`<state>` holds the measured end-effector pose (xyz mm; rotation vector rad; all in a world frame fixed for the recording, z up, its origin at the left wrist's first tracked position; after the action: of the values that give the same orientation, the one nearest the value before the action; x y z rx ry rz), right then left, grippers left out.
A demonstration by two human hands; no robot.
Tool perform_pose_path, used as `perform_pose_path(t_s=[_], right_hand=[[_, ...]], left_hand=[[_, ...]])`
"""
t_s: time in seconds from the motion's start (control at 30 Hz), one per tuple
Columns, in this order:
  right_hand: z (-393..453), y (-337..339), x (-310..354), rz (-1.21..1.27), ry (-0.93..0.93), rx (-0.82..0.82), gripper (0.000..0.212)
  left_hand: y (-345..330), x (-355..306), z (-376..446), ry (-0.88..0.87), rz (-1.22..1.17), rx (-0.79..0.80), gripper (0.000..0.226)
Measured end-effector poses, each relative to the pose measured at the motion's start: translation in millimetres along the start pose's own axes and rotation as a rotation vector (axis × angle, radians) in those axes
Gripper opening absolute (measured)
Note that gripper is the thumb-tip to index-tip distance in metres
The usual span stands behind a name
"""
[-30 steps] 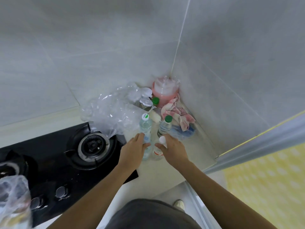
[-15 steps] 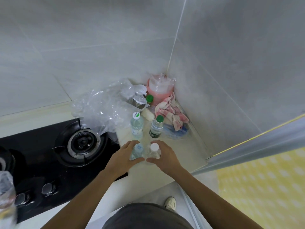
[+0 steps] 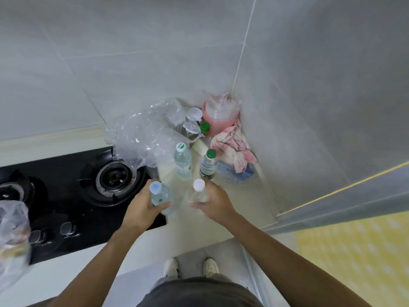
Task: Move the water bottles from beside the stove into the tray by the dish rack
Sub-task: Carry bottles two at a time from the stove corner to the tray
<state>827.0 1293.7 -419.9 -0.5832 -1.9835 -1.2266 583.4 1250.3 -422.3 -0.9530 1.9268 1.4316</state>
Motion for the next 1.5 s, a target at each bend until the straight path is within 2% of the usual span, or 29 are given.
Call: perform_pose_path(t_s=[0.13,0.27,0.5,0.63,0.8,1.0,1.23,1.5], right_hand=[[7.1,4.1,36.3,0.001,0.161,0.082,0.050],[7.3,-4.1,86.3,0.013,0.292,0.171,0.060],[-29.4,-78.8,194.1,0.125,0.497,0.404,0.069],[-80.5,-149.9,263.6,0.135,0.629,0.573,0.065],[-175.5,-263.0,342.2,0.159,0.744,0.771,0.073],[-331.4,-410.2,416.2,0.164,0.874,1.012,0.059],[-504.1,-554.9,469.4,0.084,1.003,1.343,0.065],[-661.5,-718.0,506.5,0.021,1.081,1.634,0.060]], left_hand=[[35.5,-3.0,-39.2,0.067,-0.051,-0.212,0.061],[70.9,-5.3,-94.2,0.088,-0.109,-0.361,0.062],[127.5,4.6,-235.3,0.081,-0.237,-0.636,0.062],[151.8,27.4,-347.0,0.103,-0.269,-0.807,0.069],[162.7,71.7,-507.6,0.195,-0.285,-1.010,0.072],[156.2,126.4,-709.7,0.368,-0.255,-1.224,0.072],[128.6,162.8,-914.6,0.558,-0.244,-1.505,0.069],[92.5,223.7,-1089.6,0.802,-0.339,-1.776,0.064]])
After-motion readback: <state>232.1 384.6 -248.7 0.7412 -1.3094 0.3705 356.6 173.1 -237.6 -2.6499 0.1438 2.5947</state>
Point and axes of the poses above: each hand's wrist, its own z-axis towards the middle knuckle, its own y-axis out of the back of the hand, x = y × z, the point moved 6 cm from there along z, towards the middle knuckle, and after that the axes turned 8 degrees about x, right-handed, at the moved point
